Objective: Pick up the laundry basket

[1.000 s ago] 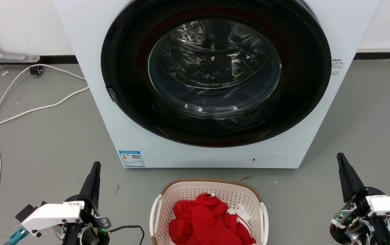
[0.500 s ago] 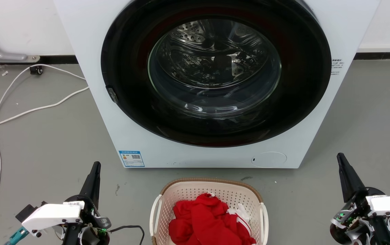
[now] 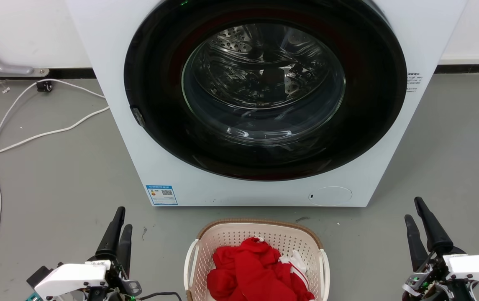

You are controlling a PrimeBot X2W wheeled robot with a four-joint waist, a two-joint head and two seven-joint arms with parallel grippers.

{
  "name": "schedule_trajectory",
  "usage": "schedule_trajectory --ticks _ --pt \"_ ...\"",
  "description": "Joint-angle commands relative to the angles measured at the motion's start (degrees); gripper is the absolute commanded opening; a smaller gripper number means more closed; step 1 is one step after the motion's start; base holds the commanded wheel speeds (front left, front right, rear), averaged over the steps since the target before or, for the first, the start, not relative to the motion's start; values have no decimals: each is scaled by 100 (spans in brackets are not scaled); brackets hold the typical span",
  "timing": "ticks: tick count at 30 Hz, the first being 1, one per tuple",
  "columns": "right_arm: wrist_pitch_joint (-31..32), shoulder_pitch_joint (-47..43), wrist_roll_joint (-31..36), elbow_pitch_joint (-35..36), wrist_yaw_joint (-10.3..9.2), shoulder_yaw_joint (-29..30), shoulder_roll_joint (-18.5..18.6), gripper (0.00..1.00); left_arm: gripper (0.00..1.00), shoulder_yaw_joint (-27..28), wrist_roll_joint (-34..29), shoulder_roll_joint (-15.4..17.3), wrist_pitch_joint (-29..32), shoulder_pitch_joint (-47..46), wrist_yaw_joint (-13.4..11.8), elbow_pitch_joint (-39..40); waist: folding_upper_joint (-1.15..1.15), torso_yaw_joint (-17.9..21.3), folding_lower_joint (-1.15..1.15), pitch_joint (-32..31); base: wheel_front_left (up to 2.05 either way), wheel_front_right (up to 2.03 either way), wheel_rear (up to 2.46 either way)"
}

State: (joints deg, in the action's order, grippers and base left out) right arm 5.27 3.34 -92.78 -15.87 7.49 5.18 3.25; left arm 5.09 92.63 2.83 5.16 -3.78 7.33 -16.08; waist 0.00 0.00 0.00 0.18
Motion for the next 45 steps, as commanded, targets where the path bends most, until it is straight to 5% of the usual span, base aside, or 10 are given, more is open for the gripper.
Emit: schedule_trajectory --ticks 1,11,45 --pt "-46 104 31 157 0 -41 6 100 100 -54 -26 14 -47 -124 5 146 0 0 0 1 0 0 0" --pt "-332 32 554 361 0 -254 17 100 100 -262 -500 14 -322 -129 7 403 0 -3 0 -5 0 0 0" --pt "-910 -260 4557 1040 0 -198 -16 100 100 -732 -4412 12 -1051 -61 -299 878 0 -19 0 -31 0 0 0"
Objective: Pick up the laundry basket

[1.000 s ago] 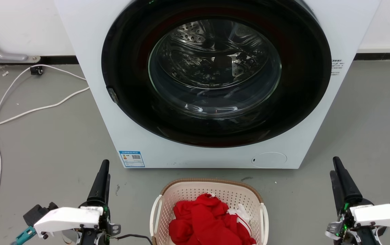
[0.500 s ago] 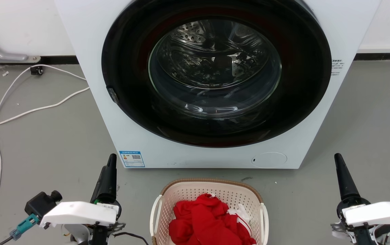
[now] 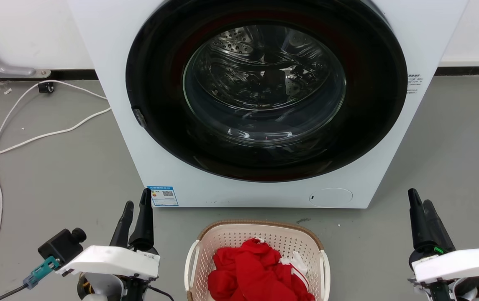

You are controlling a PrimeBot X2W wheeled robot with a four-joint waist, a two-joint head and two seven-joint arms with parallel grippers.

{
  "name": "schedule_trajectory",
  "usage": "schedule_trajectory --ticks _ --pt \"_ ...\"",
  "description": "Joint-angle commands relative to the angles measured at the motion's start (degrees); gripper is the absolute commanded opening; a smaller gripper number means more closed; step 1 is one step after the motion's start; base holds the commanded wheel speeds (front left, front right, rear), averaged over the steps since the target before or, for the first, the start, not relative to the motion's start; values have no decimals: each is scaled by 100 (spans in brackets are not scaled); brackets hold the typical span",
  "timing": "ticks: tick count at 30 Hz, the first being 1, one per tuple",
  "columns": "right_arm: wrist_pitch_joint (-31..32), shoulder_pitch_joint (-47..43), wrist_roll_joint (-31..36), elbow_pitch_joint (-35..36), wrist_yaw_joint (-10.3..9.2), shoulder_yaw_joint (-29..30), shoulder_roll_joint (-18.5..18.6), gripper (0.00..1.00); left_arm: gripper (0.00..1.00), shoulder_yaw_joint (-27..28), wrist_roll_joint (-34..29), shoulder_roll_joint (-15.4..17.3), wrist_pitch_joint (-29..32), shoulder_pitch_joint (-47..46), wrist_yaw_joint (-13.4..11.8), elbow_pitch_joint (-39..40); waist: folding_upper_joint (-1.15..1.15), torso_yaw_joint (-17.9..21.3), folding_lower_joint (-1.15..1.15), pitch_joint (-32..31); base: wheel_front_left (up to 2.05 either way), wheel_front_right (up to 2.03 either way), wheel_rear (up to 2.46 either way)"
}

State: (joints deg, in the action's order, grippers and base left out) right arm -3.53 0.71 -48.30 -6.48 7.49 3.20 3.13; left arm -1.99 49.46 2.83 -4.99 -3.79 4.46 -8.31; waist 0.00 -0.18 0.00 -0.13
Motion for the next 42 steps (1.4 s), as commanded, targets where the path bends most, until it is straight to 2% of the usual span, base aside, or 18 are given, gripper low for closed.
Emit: schedule_trajectory --ticks 1,18,42 --pt "-31 -3 213 119 0 -6 -5 100 100 -35 -178 12 -53 -58 -23 102 0 -2 0 -2 0 0 0" --pt "40 -153 1814 445 0 -8 -12 100 100 -174 -1559 11 -332 -57 -133 110 0 -16 0 -31 0 0 0" --pt "37 -333 3106 671 0 -87 -23 100 100 -284 -2988 9 -649 -27 -289 41 0 -36 0 -55 0 0 0"
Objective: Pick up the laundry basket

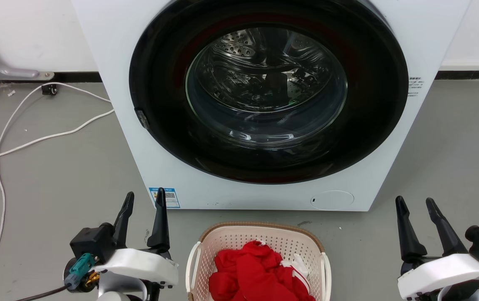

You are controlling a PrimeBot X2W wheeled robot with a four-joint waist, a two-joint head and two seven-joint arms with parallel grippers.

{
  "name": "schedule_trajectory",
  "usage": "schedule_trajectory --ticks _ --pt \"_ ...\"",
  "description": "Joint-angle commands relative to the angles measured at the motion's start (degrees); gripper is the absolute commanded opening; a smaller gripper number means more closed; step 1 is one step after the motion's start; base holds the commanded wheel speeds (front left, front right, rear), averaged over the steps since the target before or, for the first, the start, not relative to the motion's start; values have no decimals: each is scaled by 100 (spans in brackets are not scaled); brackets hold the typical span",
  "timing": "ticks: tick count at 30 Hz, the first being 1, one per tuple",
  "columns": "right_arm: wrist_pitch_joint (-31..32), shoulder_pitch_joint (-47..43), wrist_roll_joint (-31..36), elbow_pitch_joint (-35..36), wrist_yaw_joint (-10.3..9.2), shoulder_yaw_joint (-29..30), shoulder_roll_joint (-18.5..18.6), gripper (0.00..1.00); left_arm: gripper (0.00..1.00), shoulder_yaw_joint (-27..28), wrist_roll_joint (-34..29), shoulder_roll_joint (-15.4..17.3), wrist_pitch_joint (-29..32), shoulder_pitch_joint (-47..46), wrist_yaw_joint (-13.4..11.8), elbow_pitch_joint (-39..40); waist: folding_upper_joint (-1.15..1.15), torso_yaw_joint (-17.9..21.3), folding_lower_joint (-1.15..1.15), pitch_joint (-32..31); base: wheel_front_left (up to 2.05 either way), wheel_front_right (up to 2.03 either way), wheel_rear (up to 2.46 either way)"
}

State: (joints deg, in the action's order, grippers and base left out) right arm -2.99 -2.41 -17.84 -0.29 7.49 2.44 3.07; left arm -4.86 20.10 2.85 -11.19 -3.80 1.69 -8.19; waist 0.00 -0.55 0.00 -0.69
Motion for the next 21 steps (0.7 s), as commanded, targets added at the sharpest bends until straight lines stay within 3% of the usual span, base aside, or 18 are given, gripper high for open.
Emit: schedule_trajectory --ticks 1,21 --pt "-18 -25 114 58 0 -13 -18 100 100 0 -107 7 -35 -26 -16 27 0 -1 0 -1 0 0 0" --pt "-116 -120 990 141 -1 -5 -26 100 100 -51 -1005 5 -268 -5 -145 11 0 -15 0 1 0 0 0"
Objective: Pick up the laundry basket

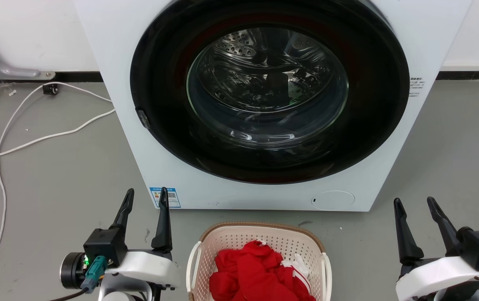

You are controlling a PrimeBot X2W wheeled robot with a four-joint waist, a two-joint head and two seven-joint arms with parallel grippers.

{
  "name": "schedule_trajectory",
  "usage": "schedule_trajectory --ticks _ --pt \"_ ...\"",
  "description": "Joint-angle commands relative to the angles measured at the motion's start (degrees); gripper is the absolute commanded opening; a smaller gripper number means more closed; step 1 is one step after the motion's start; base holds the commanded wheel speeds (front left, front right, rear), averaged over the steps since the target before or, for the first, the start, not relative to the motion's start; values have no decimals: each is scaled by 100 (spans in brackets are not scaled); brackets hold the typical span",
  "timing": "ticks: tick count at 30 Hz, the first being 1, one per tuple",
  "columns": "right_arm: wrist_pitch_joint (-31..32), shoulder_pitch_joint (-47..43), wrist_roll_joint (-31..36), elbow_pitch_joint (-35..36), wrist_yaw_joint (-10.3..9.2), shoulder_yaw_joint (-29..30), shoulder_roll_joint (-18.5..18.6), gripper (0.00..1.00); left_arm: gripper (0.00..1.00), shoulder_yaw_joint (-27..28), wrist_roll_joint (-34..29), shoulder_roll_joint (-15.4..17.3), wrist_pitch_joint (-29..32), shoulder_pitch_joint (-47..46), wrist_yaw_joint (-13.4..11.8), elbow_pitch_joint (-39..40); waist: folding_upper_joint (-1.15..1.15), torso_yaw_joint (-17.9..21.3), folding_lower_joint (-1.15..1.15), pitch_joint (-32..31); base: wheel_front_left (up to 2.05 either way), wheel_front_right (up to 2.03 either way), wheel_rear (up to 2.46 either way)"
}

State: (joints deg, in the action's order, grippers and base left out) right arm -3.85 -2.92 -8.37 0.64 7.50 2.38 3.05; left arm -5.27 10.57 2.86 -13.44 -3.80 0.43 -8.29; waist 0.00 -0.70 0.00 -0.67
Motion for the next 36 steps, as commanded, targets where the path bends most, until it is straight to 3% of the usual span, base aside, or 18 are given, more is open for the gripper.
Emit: schedule_trajectory --ticks 1,15,36 --pt "-37 -71 92 48 -2 5 -24 100 100 -11 -95 4 -49 -4 -26 19 0 -1 0 0 0 0 0" --pt "-80 -106 619 66 -2 5 -30 100 100 -38 -630 3 -190 -9 -80 -50 0 -24 0 -8 0 0 0" --pt "-2 -96 494 3 -2 62 -29 100 100 -42 -547 2 -177 -27 -147 -164 0 -24 0 17 0 0 0"
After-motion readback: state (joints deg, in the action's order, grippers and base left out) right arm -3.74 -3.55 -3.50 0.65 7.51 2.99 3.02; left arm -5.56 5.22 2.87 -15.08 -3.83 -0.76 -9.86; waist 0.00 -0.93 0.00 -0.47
